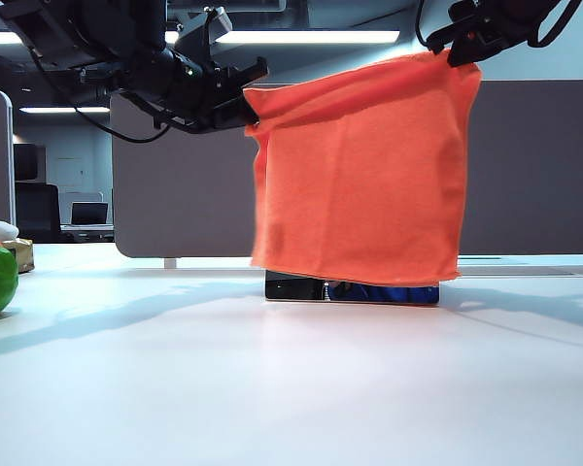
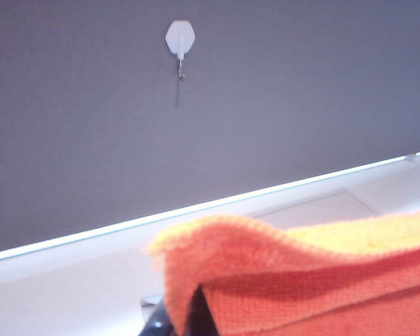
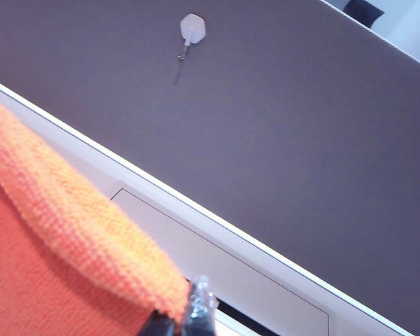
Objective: Pick up the cloth from the table and use it to cover the mirror.
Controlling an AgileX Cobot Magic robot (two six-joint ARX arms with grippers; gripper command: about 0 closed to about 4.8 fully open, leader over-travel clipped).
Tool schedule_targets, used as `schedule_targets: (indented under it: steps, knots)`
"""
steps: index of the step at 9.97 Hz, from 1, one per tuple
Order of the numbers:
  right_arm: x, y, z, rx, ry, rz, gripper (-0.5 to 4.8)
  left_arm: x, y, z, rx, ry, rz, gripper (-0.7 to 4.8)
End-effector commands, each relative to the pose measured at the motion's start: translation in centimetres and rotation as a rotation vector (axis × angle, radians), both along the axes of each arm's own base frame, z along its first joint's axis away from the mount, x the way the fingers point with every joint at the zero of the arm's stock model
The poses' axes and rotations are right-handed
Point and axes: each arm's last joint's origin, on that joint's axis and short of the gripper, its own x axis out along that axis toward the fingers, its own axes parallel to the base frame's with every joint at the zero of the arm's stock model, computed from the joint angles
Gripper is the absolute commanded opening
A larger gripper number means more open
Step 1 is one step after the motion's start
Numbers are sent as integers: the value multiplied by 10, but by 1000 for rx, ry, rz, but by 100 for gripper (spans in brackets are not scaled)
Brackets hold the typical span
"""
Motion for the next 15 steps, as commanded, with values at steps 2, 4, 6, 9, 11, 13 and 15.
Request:
schedule_targets:
  steps: [2, 4, 6, 9, 11, 13, 15]
  knots:
    - [11, 1, 5, -19, -80, -37, -5, 4, 1, 15, -20, -88, 54, -5]
    - [16, -15, 4, -23, -74, -91, -5, 17, -11, 20, -50, -79, 39, -5]
    - [20, -23, 1, -24, -68, -105, -5, 19, -22, 8, -32, -54, 63, -6]
    - [28, -21, -9, -28, -48, -96, -5, 21, -21, 4, -23, -34, 104, -5]
    - [31, -21, -13, -30, -41, -96, -5, 21, -21, 4, -23, -36, 110, -5]
    - [34, -21, -14, -25, -65, -99, -5, 21, -20, 8, -39, -57, 135, -4]
    - [35, -21, -14, -24, -67, -100, -5, 21, -21, 8, -39, -57, 135, 15]
